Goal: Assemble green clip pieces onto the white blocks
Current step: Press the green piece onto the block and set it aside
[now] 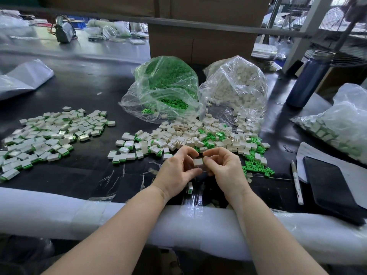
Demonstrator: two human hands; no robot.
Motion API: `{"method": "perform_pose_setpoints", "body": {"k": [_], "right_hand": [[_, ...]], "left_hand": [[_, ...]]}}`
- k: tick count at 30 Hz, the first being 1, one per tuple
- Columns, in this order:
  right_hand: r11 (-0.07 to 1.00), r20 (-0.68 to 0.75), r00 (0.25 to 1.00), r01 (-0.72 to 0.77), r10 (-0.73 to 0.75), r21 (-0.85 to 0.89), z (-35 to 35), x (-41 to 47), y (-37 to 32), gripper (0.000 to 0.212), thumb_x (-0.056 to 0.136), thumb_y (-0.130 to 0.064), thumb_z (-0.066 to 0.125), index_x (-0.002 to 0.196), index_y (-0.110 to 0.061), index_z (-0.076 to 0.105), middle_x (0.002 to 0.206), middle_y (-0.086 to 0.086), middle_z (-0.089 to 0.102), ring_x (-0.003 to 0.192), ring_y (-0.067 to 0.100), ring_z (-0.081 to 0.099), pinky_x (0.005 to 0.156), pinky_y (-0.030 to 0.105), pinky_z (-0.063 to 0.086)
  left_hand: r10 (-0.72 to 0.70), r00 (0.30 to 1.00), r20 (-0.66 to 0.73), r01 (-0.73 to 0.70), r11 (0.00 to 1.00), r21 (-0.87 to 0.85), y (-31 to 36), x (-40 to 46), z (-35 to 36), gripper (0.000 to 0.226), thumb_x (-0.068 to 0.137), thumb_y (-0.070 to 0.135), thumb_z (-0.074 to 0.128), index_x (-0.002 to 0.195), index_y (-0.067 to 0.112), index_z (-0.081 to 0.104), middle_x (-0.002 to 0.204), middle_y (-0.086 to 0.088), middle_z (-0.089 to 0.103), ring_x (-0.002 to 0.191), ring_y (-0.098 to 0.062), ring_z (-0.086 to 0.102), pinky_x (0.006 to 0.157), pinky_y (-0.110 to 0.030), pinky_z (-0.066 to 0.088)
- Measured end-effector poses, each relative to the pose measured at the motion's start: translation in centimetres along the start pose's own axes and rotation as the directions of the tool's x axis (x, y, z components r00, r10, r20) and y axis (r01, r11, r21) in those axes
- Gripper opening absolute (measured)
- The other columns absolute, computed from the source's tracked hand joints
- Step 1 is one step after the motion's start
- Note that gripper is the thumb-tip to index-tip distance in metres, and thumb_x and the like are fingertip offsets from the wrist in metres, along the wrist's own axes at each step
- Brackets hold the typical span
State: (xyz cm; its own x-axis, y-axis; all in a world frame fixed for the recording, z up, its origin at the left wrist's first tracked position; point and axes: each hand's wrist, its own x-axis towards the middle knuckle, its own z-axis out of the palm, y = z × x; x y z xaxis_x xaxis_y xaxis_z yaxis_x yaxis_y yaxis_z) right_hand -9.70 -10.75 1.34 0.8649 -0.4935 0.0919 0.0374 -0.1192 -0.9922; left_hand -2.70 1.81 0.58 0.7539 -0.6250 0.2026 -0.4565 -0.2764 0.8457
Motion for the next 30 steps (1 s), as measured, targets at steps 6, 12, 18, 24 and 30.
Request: {"method": "perform_pose_setpoints", "body": {"k": [6,12,18,24,30], "right_hand": [[0.999,0.026,0.999,0.020,-0.019,-0.039,-0.28,-0.08,0.10,0.012,0.084,-0.004,0.066,0.078,-0.014,0.068,0.060,-0.007,0.067,0.055,0.000,0.060,0.052,0.014,0.048],[0.989,0.013,1.000,0.002,0.000,-0.147,-0.07,-0.01,0.10,0.015,0.086,-0.007,0.065,0.071,-0.012,0.065,0.057,-0.001,0.059,0.050,0.005,0.051,0.052,0.018,0.047],[0.944,0.058,0.998,0.028,-0.009,-0.330,-0.02,0.00,0.11,0.021,0.085,-0.010,0.066,0.065,-0.017,0.063,0.054,-0.005,0.054,0.052,0.007,0.046,0.055,0.022,0.041],[0.889,0.121,0.992,0.034,0.024,-0.457,-0.19,0.01,0.20,0.015,0.084,-0.012,0.066,0.070,-0.015,0.064,0.067,0.000,0.060,0.062,0.010,0.050,0.064,0.025,0.043],[0.981,0.054,0.999,0.007,0.003,-0.192,-0.11,-0.11,-0.04,0.017,0.083,-0.005,0.066,0.068,-0.011,0.066,0.052,-0.006,0.058,0.049,0.003,0.049,0.050,0.017,0.042]], "left_hand": [[-0.004,0.998,-0.066,0.004,1.000,-0.006,0.09,0.08,-0.03,0.007,0.089,0.019,0.061,0.092,0.015,0.066,0.086,-0.002,0.066,0.080,-0.016,0.061,0.077,-0.023,0.049],[-0.066,0.998,0.024,0.068,0.996,-0.060,0.04,0.06,-0.34,0.009,0.090,0.020,0.059,0.091,0.021,0.068,0.076,0.008,0.064,0.076,-0.008,0.058,0.080,-0.024,0.048],[-0.107,0.993,0.046,0.106,0.994,0.036,0.04,-0.13,-0.33,0.013,0.090,0.018,0.060,0.095,0.013,0.071,0.080,0.001,0.067,0.083,-0.017,0.064,0.087,-0.033,0.050],[-0.040,0.998,0.053,0.027,0.975,0.222,0.19,-0.31,-0.22,0.016,0.089,0.020,0.061,0.097,0.011,0.071,0.091,-0.002,0.068,0.089,-0.015,0.058,0.082,-0.024,0.042],[-0.034,0.999,-0.016,0.035,0.997,0.065,0.41,-0.21,-0.17,0.015,0.089,0.019,0.061,0.098,0.013,0.070,0.085,0.002,0.065,0.082,-0.011,0.059,0.079,-0.019,0.045]]}}
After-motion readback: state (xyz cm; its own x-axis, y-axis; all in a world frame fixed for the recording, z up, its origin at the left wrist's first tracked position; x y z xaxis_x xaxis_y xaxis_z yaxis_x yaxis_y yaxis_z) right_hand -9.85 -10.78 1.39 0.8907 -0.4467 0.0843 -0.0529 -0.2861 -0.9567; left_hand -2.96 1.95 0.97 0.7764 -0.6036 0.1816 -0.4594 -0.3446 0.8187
